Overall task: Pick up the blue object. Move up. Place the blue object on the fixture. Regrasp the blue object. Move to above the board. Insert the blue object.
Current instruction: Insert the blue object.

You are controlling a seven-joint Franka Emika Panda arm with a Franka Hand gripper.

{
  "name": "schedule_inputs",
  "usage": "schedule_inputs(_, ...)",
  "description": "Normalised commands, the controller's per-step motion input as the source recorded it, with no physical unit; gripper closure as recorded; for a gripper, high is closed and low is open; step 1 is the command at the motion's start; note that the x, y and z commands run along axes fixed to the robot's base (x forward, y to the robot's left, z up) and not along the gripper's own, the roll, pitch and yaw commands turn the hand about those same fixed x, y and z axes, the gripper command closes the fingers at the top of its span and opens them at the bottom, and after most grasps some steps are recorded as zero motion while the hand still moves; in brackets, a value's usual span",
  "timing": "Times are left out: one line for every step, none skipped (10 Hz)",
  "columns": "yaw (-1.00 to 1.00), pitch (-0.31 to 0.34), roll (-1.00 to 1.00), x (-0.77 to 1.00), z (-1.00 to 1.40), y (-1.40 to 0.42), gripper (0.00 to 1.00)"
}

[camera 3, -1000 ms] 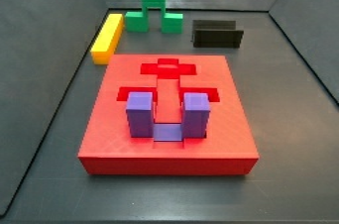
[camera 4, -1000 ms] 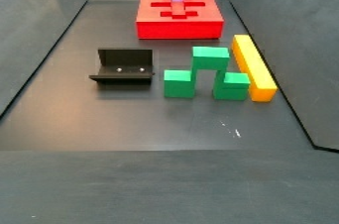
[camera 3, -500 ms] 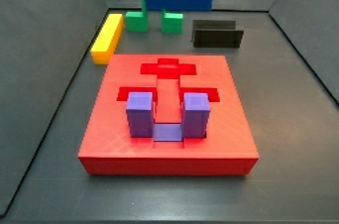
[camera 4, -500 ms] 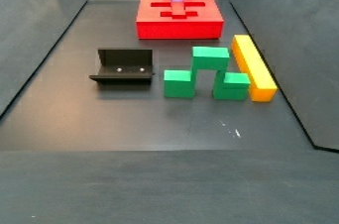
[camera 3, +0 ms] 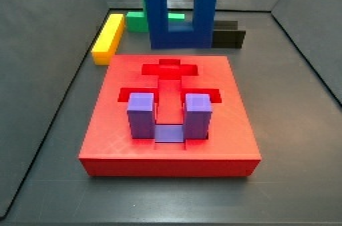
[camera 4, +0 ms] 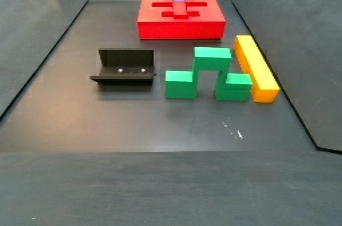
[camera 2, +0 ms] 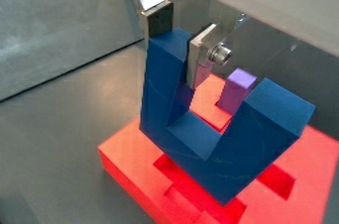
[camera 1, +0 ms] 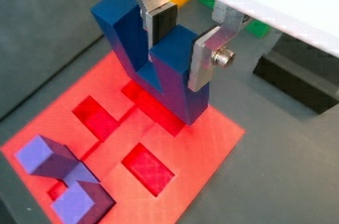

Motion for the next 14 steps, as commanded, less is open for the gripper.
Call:
schedule_inputs(0.00, -0.194, -0.34, 0.00, -0.38, 0.07, 1.00)
schedule_inputs(0.09, -0.177, -0.37, 0.00, -0.33, 0.13, 1.00)
schedule_inputs(0.07, -0.056, -0.18, -0.11, -0.34, 0.00, 1.00)
schedule_inputs(0.07, -0.050, -0.19, -0.10, -0.29, 0.00, 1.00)
schedule_inputs(0.05, -0.049, -0.15, -0.11, -0.23, -0.01, 1.00)
schedule_inputs(0.02, -0.049, -0.07, -0.14, -0.27, -0.02, 1.00)
schedule_inputs(0.00, -0.049, -0.03, -0.25, -0.32, -0.01, 1.00)
schedule_inputs(0.00, -0.041, -0.01, -0.25, -0.33, -0.01, 1.00)
schedule_inputs(0.00, -0.030, -0.02, -0.26, -0.29, 0.00, 1.00)
schedule_inputs(0.00, -0.027, -0.03, -0.21, -0.18, -0.11, 1.00)
schedule_inputs(0.08, 0.000, 0.06, 0.00, 0.00, -0.43, 1.00)
schedule_inputs(0.11, 0.003, 0.16, 0.19, 0.00, -0.45, 1.00)
schedule_inputs(0.05, 0.031, 0.16, 0.30, 0.00, -0.23, 1.00)
schedule_inputs(0.00, 0.019, 0.06, 0.27, -0.03, 0.00, 1.00)
